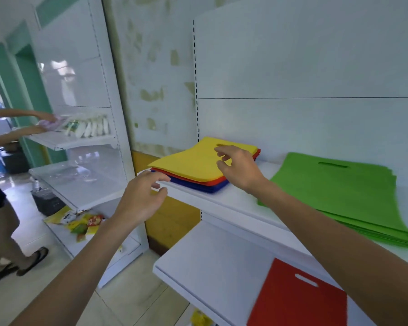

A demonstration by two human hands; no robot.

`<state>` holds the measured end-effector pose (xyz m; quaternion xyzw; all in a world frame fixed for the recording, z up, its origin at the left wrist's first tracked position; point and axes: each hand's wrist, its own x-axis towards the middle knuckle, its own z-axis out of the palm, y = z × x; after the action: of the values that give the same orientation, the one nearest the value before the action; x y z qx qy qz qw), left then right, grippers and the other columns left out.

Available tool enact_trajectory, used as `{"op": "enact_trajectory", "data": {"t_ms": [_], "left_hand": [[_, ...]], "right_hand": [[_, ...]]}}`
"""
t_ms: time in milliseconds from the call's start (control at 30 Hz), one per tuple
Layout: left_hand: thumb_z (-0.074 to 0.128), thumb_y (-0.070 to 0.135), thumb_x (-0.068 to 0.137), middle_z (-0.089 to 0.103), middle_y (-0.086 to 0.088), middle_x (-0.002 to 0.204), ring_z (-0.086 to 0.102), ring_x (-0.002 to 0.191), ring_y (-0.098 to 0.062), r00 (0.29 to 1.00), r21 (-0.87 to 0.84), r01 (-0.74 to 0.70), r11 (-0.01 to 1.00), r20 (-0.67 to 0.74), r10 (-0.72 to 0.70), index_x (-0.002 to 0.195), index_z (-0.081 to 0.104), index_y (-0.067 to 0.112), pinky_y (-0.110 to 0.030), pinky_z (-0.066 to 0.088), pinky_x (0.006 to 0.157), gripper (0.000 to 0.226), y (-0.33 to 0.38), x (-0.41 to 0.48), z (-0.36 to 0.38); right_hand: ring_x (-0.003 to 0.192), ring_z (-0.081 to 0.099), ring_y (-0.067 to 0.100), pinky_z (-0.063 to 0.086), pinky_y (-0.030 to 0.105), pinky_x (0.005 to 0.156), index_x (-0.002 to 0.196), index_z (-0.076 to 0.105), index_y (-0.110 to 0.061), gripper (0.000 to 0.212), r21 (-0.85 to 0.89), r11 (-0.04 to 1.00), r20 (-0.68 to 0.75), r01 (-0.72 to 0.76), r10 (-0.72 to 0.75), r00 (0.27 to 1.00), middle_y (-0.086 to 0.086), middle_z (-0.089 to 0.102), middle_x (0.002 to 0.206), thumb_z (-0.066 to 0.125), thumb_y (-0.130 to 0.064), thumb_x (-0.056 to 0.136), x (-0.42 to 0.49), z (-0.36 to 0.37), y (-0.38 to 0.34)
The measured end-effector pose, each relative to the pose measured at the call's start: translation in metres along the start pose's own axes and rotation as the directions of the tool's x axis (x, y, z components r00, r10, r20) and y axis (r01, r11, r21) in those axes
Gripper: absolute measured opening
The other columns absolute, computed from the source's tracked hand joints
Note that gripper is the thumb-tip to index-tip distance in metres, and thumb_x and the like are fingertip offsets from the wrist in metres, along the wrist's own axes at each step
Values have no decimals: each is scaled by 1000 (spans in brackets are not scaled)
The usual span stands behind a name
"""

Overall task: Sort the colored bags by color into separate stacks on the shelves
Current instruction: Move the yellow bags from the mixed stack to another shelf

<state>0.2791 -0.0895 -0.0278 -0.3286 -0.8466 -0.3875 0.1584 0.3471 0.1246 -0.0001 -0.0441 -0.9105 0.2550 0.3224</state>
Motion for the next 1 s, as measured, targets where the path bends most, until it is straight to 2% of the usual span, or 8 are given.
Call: {"op": "enact_trajectory", "data": {"t_ms": [233,400,533,667,767,867,933,1000], "left_hand": [[55,9,89,55,6,107,54,95,-8,997,-76,-56,995,47,60,106,64,19,-18,43,70,21,-37,68,26],[55,11,89,56,3,111,53,99,-10,994,-99,-79,992,72,86,108,64,19,-28,45,84,22,-70,121,33],[54,14,90,58,3,115,53,99,-8,980,-103,-94,990,167,111,107,64,21,-25,41,79,21,-94,162,50],[57,13,88,60,0,113,55,96,-11,959,-112,-188,976,194,207,106,65,18,-24,39,79,20,-103,213,68],[56,14,88,60,-5,117,56,105,-18,934,-101,-196,975,282,217,112,63,14,-27,41,83,25,-120,247,79],[55,23,89,62,-10,117,56,106,-26,918,-13,-149,989,370,143,114,61,9,-33,44,86,29,-145,268,97],[57,26,88,62,-12,113,57,102,-28,912,-34,-92,995,399,98,112,61,7,-30,42,78,32,-157,276,110],[59,27,87,62,-12,113,56,102,-27,911,-111,-33,993,405,76,112,61,6,-26,37,75,33,-161,278,118]], "right_hand": [[103,58,18,40,21,87,125,56,-8,36,-90,996,-29,-26,24,999,8,61,119,52,-9,90,71,17,24],[100,58,19,41,22,84,122,58,-6,33,-114,987,-81,-109,100,992,10,63,115,50,-9,91,115,35,43],[104,57,22,42,29,90,124,56,-7,34,-257,956,6,-143,150,989,11,60,117,52,-12,91,125,54,62],[106,56,24,42,31,92,123,57,-7,33,-296,905,-128,-306,280,951,11,61,117,52,-11,90,131,44,77],[104,57,26,44,28,87,120,57,-4,35,-319,822,-256,-471,404,878,15,60,118,49,-1,87,130,41,83],[100,58,34,52,39,83,112,57,6,32,-295,656,-371,-695,591,716,19,58,112,45,8,82,127,43,84],[84,58,30,52,34,67,88,56,6,11,-331,528,-372,-782,689,622,15,57,90,47,3,84,123,54,80],[83,55,29,41,25,60,80,50,2,16,-350,445,-350,-825,755,555,12,53,84,49,-11,90,118,75,78]]}}
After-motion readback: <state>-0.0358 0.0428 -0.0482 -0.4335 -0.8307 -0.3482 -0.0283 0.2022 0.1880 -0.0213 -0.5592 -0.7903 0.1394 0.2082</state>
